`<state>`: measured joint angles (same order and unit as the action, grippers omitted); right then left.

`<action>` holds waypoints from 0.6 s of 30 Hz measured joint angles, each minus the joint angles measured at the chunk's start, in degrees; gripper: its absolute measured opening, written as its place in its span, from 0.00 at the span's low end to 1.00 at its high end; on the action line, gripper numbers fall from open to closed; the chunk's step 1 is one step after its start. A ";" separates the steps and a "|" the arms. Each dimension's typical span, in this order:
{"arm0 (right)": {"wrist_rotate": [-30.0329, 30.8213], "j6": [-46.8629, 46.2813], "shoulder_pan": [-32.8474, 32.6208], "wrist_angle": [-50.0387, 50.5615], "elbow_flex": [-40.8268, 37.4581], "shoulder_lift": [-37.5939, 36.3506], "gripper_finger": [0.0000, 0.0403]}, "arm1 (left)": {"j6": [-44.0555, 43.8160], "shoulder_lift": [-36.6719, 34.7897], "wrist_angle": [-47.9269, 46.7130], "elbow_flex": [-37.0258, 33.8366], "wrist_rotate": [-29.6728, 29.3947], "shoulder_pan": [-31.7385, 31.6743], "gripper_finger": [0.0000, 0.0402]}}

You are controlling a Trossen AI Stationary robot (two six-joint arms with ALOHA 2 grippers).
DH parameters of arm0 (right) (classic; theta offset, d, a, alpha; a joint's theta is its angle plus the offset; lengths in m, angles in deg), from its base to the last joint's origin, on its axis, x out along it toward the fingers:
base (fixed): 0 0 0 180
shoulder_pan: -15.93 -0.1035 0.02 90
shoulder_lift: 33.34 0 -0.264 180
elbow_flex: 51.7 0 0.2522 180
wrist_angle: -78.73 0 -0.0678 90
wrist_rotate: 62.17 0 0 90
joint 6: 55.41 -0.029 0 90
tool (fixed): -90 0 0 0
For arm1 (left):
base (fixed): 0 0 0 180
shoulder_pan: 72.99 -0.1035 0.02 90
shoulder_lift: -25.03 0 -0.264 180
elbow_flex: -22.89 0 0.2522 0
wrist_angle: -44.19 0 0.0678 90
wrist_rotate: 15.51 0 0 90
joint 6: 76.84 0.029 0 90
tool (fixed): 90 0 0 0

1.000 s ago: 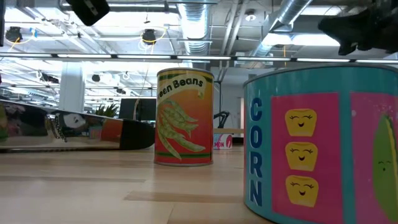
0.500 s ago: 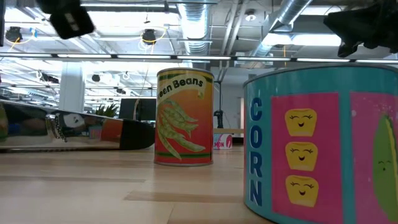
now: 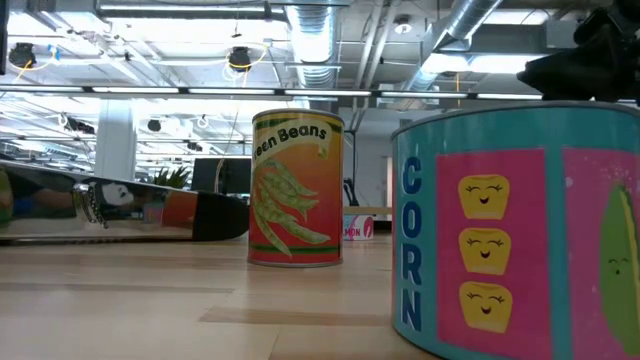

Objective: Pick and place cans onto a shelf
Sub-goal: Put the canned pears on the shelf

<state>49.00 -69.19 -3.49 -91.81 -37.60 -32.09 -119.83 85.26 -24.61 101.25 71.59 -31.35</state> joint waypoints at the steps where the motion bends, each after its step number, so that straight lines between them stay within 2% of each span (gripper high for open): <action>1: -0.31 -0.15 -0.11 0.18 0.00 0.09 0.20 | -0.20 0.18 0.04 0.00 -0.69 0.40 0.14; 6: -0.37 0.52 -0.22 0.34 0.00 0.18 0.20 | 0.97 0.73 0.05 0.00 -5.25 0.51 0.14; 11: -0.36 0.74 -0.22 0.52 0.00 0.24 0.20 | 1.73 2.46 0.17 -0.29 -6.18 0.26 0.14; 15: -0.35 0.77 -0.22 0.66 0.00 0.24 0.20 | -0.97 4.98 0.91 -1.91 -5.86 0.32 0.14; 18: -0.35 0.77 -0.22 0.68 0.01 0.24 0.20 | -1.25 7.46 0.09 -2.19 -2.06 0.30 0.14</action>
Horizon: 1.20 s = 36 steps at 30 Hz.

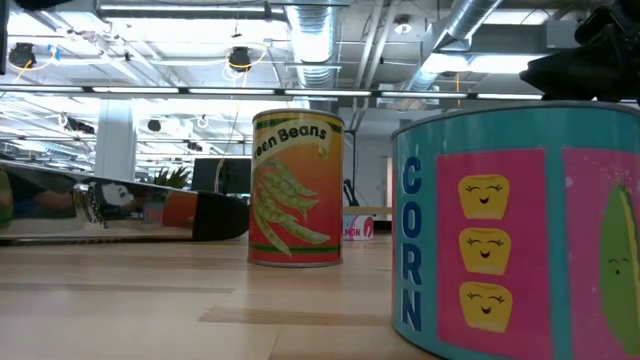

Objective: Pick and place cans onto a shelf
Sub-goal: Put the canned pears on the shelf

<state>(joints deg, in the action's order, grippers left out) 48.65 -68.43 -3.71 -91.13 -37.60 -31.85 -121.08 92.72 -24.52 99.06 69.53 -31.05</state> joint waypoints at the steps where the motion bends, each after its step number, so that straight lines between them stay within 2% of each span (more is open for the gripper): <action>1: 0.00 0.00 0.00 0.01 0.02 0.00 0.20 | -0.01 0.85 -0.37 0.00 1.16 0.00 0.14; 6: -0.02 0.02 0.00 0.07 0.02 0.00 0.20 | 0.14 5.43 -0.58 -0.04 2.58 0.07 0.14; 12: -0.02 0.02 0.00 0.13 0.02 0.25 0.20 | -1.09 11.24 -0.83 -0.04 6.91 0.09 0.14; 17: -0.07 0.02 0.00 0.17 0.02 2.07 0.20 | -1.97 15.49 -0.62 -0.07 13.66 0.08 0.14; 20: -0.09 0.02 0.00 0.17 0.02 3.70 0.20 | -0.27 17.13 -0.56 -0.07 14.70 -0.35 0.14; 26: -0.11 -0.02 0.00 0.15 0.02 7.43 0.20 | -0.01 18.35 -0.78 -0.07 14.75 -1.52 0.14; 30: -0.11 -0.48 0.00 0.15 0.02 9.40 0.20 | -1.58 18.33 -0.89 -0.07 12.52 -3.95 0.15; 36: -0.15 -0.56 0.00 0.10 0.02 10.10 0.20 | 1.84 18.32 0.59 -0.07 19.23 -8.21 0.23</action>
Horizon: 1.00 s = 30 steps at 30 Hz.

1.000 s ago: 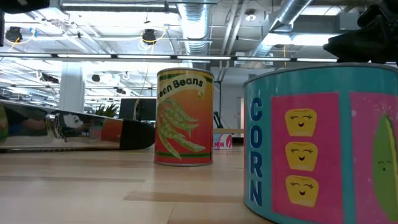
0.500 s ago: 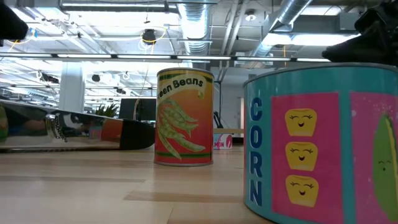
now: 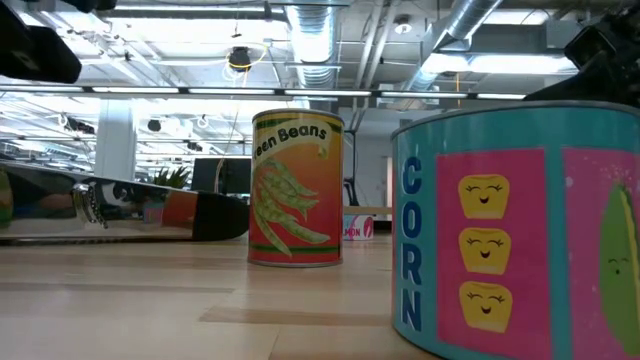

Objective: Pick and place cans onto a shelf
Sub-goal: Put the canned pears on the shelf

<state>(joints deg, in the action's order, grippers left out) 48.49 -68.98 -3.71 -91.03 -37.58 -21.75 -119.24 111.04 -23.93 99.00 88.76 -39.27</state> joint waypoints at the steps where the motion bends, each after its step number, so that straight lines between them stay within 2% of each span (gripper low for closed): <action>1: 0.00 -0.02 0.00 -0.05 0.00 0.05 0.20 | 0.88 0.01 0.53 0.00 0.97 -0.50 0.26; 5: 0.00 -0.08 0.00 -0.21 0.00 0.04 0.20 | 2.85 0.01 1.82 0.00 3.53 -2.46 0.41; 9: 0.00 -0.08 0.00 -0.17 0.00 0.04 0.20 | -0.99 0.00 2.55 0.00 8.70 -4.31 0.53; 13: 0.00 -0.08 0.00 -0.17 0.00 0.04 0.20 | -5.74 0.01 6.38 0.01 11.26 -3.66 0.57; 17: 0.00 -0.06 0.00 -0.17 0.00 0.04 0.20 | -6.49 0.01 6.86 2.29 11.84 -2.89 0.58; 24: 0.00 -0.06 0.00 -0.17 0.00 0.04 0.20 | -7.02 -0.10 4.56 11.23 3.17 1.01 0.58; 30: 0.00 -0.06 0.00 -0.17 0.00 0.04 0.20 | -11.15 -0.10 2.36 14.56 -12.63 11.32 0.58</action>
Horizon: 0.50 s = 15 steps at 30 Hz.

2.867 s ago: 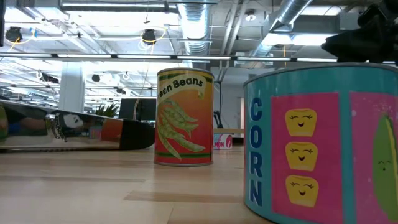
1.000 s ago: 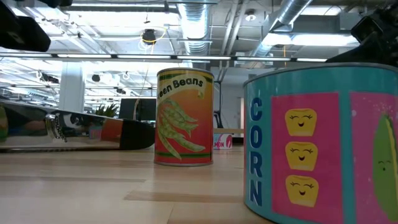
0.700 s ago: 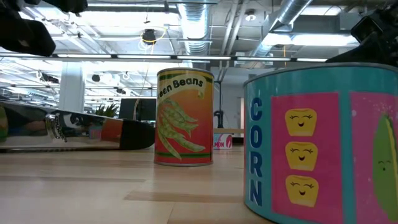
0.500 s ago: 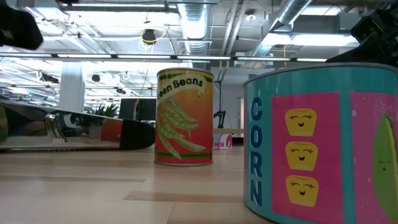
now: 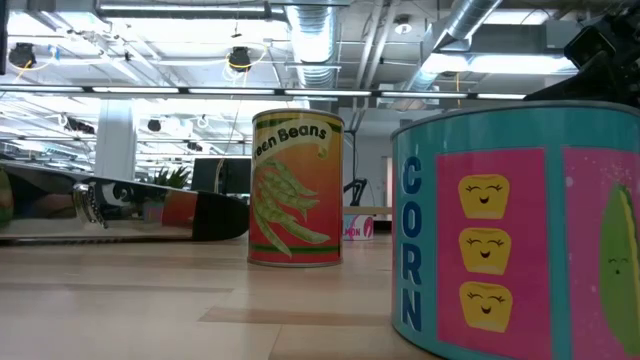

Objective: Pick and place cans onto a shelf
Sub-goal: Put the canned pears on the shelf

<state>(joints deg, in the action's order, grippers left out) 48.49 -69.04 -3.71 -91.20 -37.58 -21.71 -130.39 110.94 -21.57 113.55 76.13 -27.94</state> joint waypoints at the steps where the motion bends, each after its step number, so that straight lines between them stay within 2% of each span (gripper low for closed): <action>1: 0.00 0.00 0.00 0.00 0.00 0.00 0.20 | -0.85 0.00 -0.18 -0.02 -2.17 1.55 0.58; 5: 0.00 0.00 0.00 -0.02 0.00 0.00 0.20 | -4.12 0.33 -0.53 -0.02 -9.59 5.79 0.58; 11: 0.00 0.00 0.00 -0.05 0.00 -0.02 0.20 | -3.37 1.33 -3.93 -0.19 -21.60 8.81 0.58; 15: 0.00 0.00 0.00 -0.07 0.00 -0.02 0.20 | -3.52 3.29 -7.30 -0.20 -23.08 9.02 0.58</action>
<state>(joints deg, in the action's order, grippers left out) 48.49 -69.04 -3.71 -91.27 -37.58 -21.73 -133.90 114.23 -28.87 113.36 53.05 -18.92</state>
